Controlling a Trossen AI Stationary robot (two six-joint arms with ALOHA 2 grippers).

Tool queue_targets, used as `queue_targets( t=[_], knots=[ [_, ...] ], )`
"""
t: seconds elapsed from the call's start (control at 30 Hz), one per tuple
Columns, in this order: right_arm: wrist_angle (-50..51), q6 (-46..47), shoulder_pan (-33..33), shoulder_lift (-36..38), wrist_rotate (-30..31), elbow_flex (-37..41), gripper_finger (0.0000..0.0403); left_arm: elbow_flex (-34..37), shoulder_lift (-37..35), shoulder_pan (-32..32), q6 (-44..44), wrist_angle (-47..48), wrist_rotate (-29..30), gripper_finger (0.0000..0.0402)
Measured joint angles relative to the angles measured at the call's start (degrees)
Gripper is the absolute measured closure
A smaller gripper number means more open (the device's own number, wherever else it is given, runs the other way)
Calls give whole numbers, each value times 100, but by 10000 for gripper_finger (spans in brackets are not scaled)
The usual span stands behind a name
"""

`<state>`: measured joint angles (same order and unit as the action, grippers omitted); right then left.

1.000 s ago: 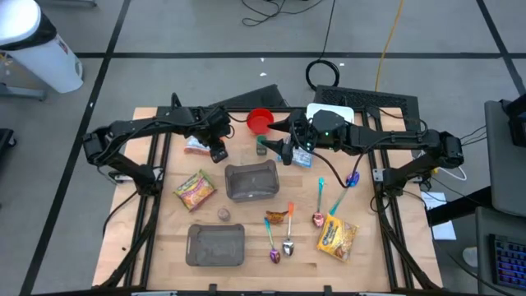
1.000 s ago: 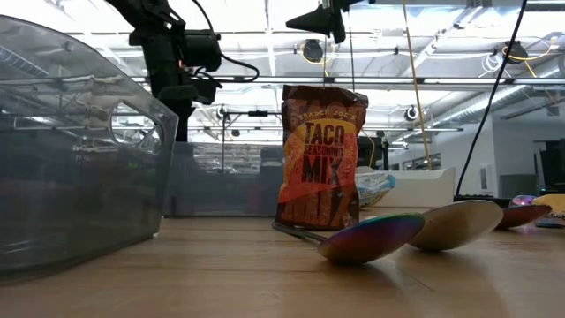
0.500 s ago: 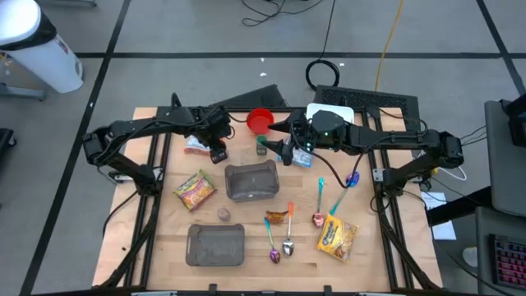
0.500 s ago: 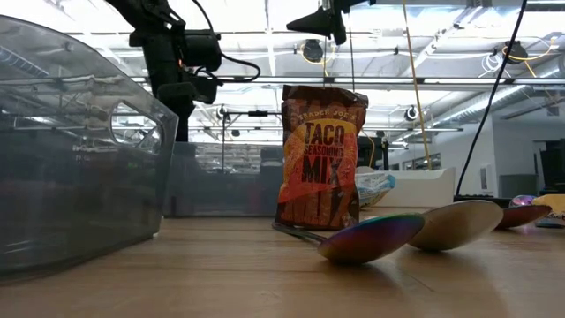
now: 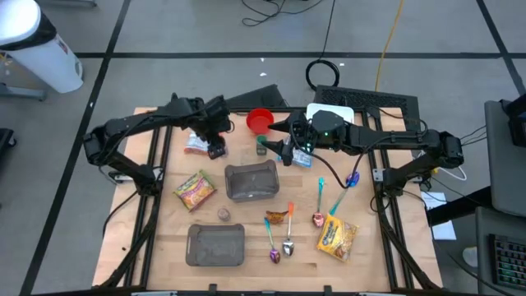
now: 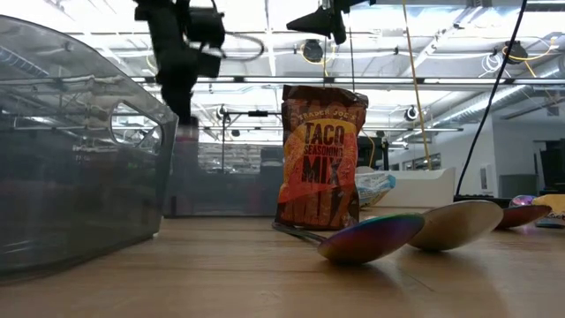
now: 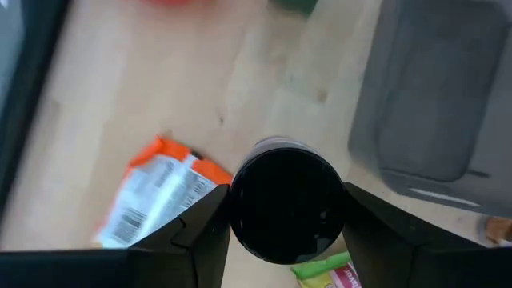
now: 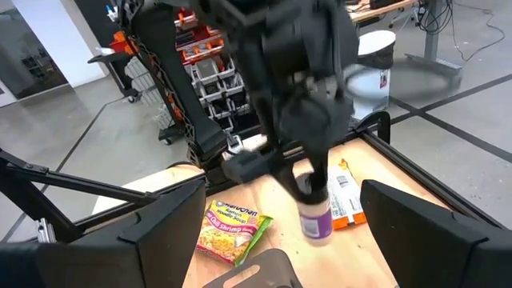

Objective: Pick & Place Food Item
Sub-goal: Put the purple seasoning bottle into the bottom black bin

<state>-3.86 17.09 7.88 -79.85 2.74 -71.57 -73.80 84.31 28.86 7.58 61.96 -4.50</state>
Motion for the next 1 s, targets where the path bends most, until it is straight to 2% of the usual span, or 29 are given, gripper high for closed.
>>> queue_targets(
  t=[0.3,0.5,0.7,1.0],
  knots=[
    [107,-245,0,0,0,-2,78,-1878,-2,0,425,1152,-65,193],
    [415,-713,-90,2,15,-2,78,-2696,-4,-36,410,1639,-381,193],
    [597,-733,-96,2,20,-2,78,-2884,-7,-306,240,1882,-329,193],
    [592,-733,-96,2,20,-2,78,-2885,-4,-1068,33,1943,-357,193]
  ],
)
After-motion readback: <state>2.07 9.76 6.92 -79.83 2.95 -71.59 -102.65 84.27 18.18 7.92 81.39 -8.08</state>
